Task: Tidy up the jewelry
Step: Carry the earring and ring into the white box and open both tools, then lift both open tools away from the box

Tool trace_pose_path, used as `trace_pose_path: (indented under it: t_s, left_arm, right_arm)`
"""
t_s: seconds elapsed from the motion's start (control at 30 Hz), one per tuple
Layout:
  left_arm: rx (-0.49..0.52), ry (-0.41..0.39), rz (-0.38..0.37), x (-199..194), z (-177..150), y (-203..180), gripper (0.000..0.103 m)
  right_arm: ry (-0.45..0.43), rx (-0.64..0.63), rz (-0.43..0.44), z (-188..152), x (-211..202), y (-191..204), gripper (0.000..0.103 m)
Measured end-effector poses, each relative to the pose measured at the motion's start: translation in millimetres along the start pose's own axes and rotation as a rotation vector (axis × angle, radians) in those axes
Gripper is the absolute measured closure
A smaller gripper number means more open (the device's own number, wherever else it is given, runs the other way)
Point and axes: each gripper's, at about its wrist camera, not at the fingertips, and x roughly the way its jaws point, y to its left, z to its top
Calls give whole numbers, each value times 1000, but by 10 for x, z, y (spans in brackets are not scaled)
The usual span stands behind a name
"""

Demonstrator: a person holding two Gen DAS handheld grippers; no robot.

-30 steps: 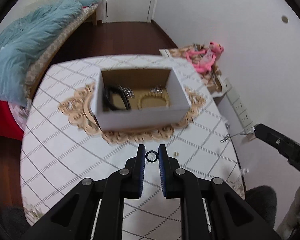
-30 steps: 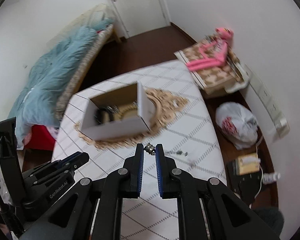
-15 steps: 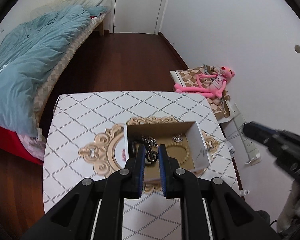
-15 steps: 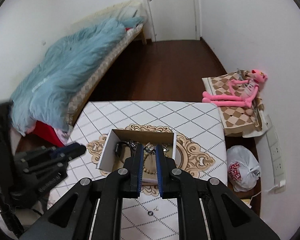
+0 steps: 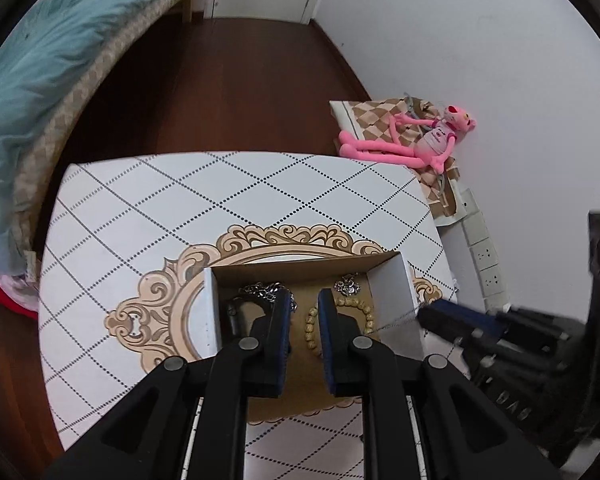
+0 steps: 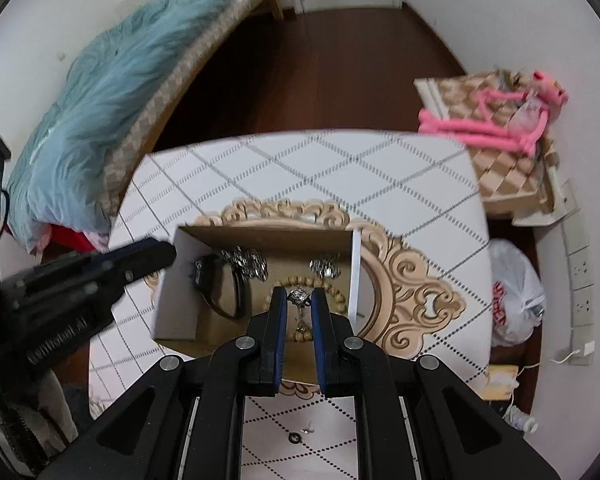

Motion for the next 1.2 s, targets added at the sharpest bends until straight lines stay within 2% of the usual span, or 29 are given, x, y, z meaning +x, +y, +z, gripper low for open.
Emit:
trace_pose_path:
  t_s: [0.03, 0.07, 0.1, 0.13, 0.17, 0.2, 0.23, 0.37, 0.43, 0.47, 0.5, 0.63, 0.7, 0.87, 1.03, 1.2]
  left_arm:
    - [-5, 2, 8, 8, 17, 14, 86]
    - [-7, -1, 33, 7, 35, 27, 75]
    - [-4, -12, 59, -11, 47, 37, 55]
    - [-1, -23, 72, -28, 48, 39, 44]
    - [-4, -39, 91, -54, 49, 58, 30]
    - [-9, -56, 112, -92, 38, 86, 29]
    - [-12, -60, 123, -100, 42, 105, 29]
    - [-19, -78, 200, -151, -25, 213, 28]
    - [-15, -93, 241, -167, -74, 240, 10]
    - [-14, -101, 259, -175, -102, 253, 1]
    - [-12, -113, 285, -186, -146, 264, 1]
    - [-9, -106, 336, -147, -271, 292, 0]
    - [-10, -106, 356, -125, -341, 309, 0]
    - [-11, -99, 373, -87, -476, 301, 0]
    - [-20, -87, 369, -80, -603, 266, 0]
    - [-23, -108, 386, -152, -685, 217, 0]
  right_arm:
    - [8, 5, 2, 4, 27, -20, 89]
    - [21, 9, 11, 2, 62, -39, 89]
    - [28, 13, 18, 6, 92, -62, 88]
    - [29, 19, 18, 12, 100, -77, 83]
    - [33, 27, 24, 14, 112, -98, 69]
    - [29, 35, 33, 16, 104, -107, 55]
    - [26, 38, 37, 25, 98, -106, 50]
    - [12, 37, 24, 40, 55, -92, 47]
    - [13, 29, -8, 39, 52, -55, 35]
    - [12, 22, -25, 25, 54, -39, 22]
    - [12, 14, -53, -9, 62, -18, 14]
    - [33, 12, -115, -117, 151, -23, 11]
    - [40, 10, -153, -196, 199, -22, 2]
    - [26, -2, -233, -312, 234, 12, 2]
    - [5, 4, -276, -372, 205, 18, 2]
    - [-25, 5, -297, -416, 94, 32, 2]
